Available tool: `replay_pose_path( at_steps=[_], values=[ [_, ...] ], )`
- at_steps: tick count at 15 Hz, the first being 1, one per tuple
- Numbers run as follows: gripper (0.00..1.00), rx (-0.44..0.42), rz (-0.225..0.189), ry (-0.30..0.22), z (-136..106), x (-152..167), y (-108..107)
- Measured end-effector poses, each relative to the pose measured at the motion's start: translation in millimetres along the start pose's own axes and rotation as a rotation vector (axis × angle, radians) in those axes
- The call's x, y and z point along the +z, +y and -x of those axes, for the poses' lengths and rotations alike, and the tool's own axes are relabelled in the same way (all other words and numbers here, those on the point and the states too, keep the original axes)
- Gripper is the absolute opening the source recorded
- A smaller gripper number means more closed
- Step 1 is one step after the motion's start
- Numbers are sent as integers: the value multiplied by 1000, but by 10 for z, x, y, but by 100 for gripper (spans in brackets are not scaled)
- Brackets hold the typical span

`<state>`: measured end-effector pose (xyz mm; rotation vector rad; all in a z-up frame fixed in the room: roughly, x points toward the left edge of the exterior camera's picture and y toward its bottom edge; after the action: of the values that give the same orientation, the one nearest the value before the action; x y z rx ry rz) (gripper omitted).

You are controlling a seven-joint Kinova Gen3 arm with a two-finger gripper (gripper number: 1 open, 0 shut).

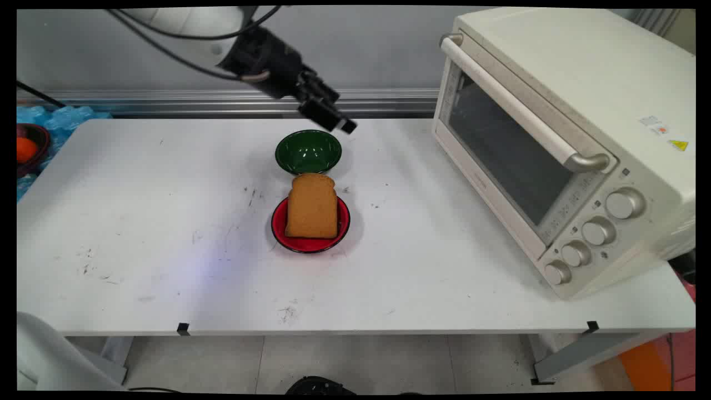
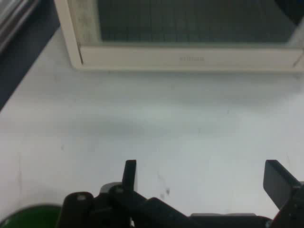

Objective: Open the oven

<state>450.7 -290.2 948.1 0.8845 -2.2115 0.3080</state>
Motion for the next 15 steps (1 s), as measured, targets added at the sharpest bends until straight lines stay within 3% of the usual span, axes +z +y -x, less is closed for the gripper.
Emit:
replay_pose_path(
  at_steps=[15],
  values=[
    [100,-27,-35,96,-1093,495,133]
  ],
)
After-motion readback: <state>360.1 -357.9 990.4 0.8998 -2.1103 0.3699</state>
